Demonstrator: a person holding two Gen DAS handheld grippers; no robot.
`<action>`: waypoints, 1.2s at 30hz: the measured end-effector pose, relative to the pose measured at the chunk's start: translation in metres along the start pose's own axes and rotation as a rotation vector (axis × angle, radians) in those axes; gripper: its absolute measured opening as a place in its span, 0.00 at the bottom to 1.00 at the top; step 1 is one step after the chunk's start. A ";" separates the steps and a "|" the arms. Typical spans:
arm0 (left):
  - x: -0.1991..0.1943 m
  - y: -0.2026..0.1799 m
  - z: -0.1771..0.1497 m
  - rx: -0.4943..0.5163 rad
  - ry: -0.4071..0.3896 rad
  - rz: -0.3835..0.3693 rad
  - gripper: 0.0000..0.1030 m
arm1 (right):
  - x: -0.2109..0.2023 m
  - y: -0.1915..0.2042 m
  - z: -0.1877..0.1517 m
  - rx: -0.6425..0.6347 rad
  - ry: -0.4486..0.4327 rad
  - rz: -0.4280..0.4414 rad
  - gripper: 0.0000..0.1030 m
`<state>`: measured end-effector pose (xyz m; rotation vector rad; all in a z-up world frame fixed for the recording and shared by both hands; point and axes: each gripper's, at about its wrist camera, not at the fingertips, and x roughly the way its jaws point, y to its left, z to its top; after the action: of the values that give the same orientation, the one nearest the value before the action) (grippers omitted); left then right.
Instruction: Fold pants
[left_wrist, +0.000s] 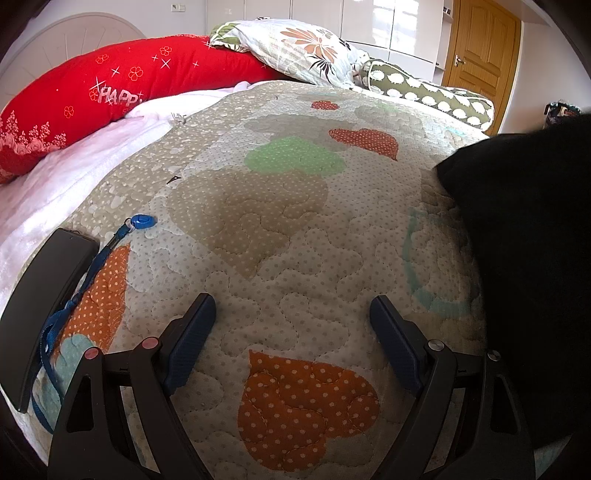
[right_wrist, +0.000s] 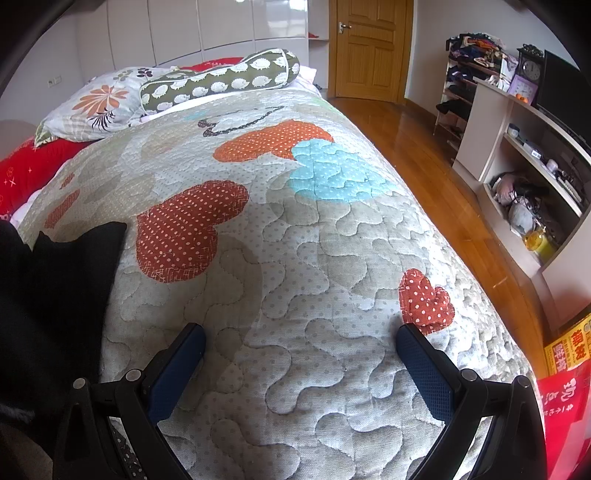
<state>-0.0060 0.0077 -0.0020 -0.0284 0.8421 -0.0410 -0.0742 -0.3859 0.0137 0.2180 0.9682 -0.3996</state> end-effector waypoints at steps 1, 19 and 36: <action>0.000 0.000 0.000 0.000 0.000 0.000 0.84 | 0.000 0.000 0.000 0.001 0.000 0.001 1.00; 0.000 0.000 0.000 0.001 0.000 0.001 0.84 | 0.000 0.000 0.000 0.001 0.000 0.001 1.00; -0.001 0.001 -0.002 -0.003 0.001 -0.004 0.84 | -0.001 0.001 -0.001 0.001 0.001 0.002 1.00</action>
<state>-0.0081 0.0084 -0.0022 -0.0326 0.8430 -0.0434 -0.0749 -0.3842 0.0137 0.2203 0.9682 -0.3986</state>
